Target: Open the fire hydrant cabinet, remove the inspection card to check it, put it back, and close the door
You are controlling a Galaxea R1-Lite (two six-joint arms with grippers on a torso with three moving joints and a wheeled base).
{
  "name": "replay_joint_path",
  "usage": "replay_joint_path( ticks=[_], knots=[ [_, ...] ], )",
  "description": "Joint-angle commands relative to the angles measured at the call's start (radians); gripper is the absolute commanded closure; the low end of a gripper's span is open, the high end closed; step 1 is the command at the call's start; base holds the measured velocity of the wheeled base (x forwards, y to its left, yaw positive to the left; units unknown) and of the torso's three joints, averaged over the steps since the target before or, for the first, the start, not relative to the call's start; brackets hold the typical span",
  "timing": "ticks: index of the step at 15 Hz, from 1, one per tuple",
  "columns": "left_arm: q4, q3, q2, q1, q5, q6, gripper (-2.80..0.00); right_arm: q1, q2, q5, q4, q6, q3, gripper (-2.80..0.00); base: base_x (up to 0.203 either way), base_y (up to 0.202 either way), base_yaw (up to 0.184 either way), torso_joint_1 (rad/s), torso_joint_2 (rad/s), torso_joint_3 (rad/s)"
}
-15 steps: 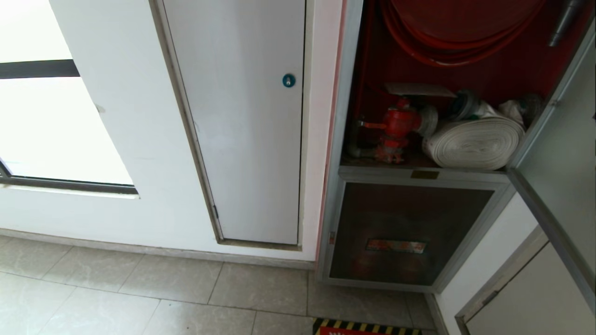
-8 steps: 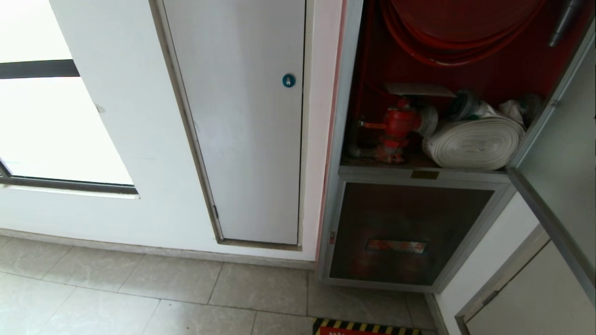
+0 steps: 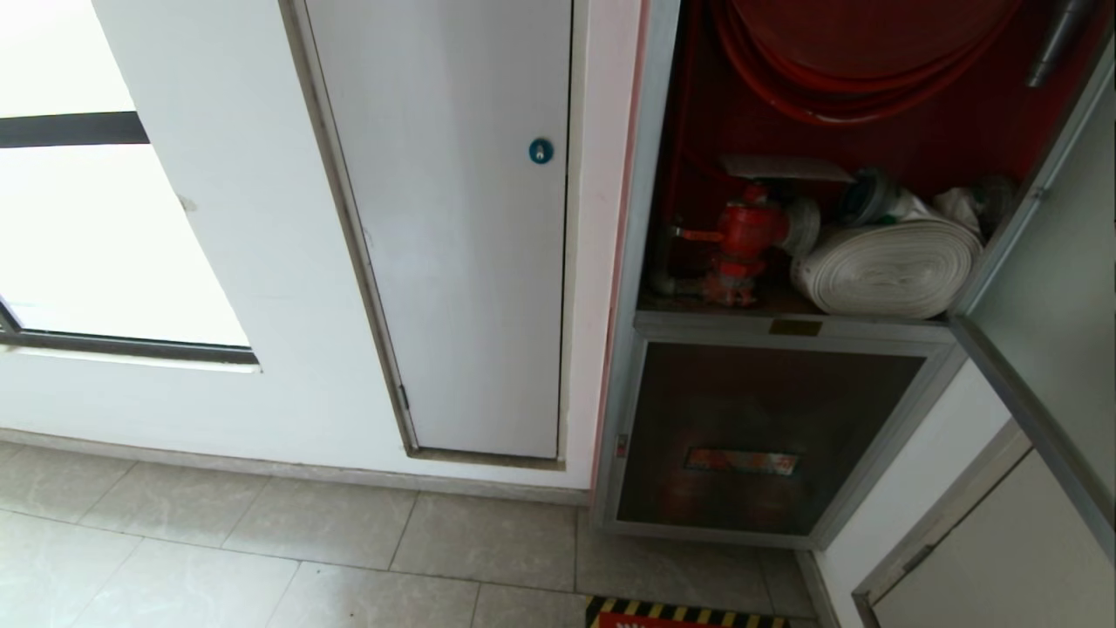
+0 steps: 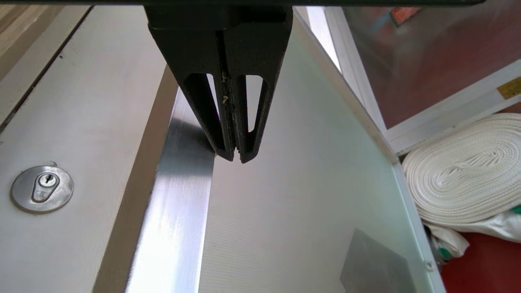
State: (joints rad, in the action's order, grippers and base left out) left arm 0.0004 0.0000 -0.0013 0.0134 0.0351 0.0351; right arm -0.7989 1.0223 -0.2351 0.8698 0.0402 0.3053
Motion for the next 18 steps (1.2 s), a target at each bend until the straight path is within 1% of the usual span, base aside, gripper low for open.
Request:
replay_joint_path(
  ticks=[1, 2, 3, 4, 6, 11, 14, 15, 16, 18],
  knots=[
    [0.001, 0.0, 0.001, 0.0, 0.0, 0.0, 0.0, 0.001, -0.028, 0.0, 0.006, -0.001, -0.007, 0.0, 0.0, 0.0, 0.0, 0.0, 0.0, 0.0],
    [0.001, 0.001, 0.001, 0.0, 0.0, 0.0, 0.0, 0.012, -0.052, 0.013, 0.008, -0.003, -0.013, 0.0, 0.0, 0.0, 0.0, 0.0, 0.0, 0.0],
    [0.001, 0.002, 0.001, 0.0, 0.0, 0.0, 0.0, 0.044, -0.083, 0.044, 0.01, -0.003, -0.024, 0.0, 0.0, 0.0, 0.0, 0.0, 0.0, 0.0],
    [0.0, 0.0, 0.001, 0.0, 0.0, 0.0, 0.0, 0.082, -0.115, 0.073, 0.008, -0.004, -0.037, 0.0, 0.0, 0.0, 0.0, 0.0, 0.0, 0.0],
    [0.0, 0.001, 0.001, 0.0, 0.0, 0.0, 0.0, 0.179, -0.17, 0.093, 0.008, -0.007, -0.062, 0.0, 0.0, 0.0, 0.0, 0.0, 0.0, 0.0],
    [0.001, 0.0, 0.001, 0.0, 0.0, 0.0, 0.0, 0.493, -0.308, 0.083, 0.009, -0.009, -0.103, 0.0, 0.0, 0.0, 0.0, 0.0, 0.0, 0.0],
    [0.001, 0.0, 0.001, 0.0, 0.0, 0.0, 0.0, 0.647, -0.411, 0.04, 0.0, -0.013, -0.105, 0.0, 0.0, 0.0, 0.0, 0.0, 0.0, 0.0],
    [0.0, 0.001, 0.001, 0.0, 0.0, 0.0, 0.0, 0.678, -0.454, 0.032, -0.02, -0.023, -0.107, 0.0, 0.0, 0.0, 0.0, 0.0, 0.0, 0.0],
    [0.001, 0.0, 0.001, 0.0, 0.0, 0.0, 0.0, 0.701, -0.507, 0.028, -0.074, -0.037, -0.107, 0.0, 0.0, 0.0, 0.0, 0.0, 0.0, 0.0],
    [0.0, 0.001, 0.001, 0.002, 0.0, 0.0, 0.0, 0.734, -0.597, 0.026, -0.236, -0.05, -0.107, 0.0, 0.0, 0.0, 0.0, 0.0, 0.0, 0.0]
  ],
)
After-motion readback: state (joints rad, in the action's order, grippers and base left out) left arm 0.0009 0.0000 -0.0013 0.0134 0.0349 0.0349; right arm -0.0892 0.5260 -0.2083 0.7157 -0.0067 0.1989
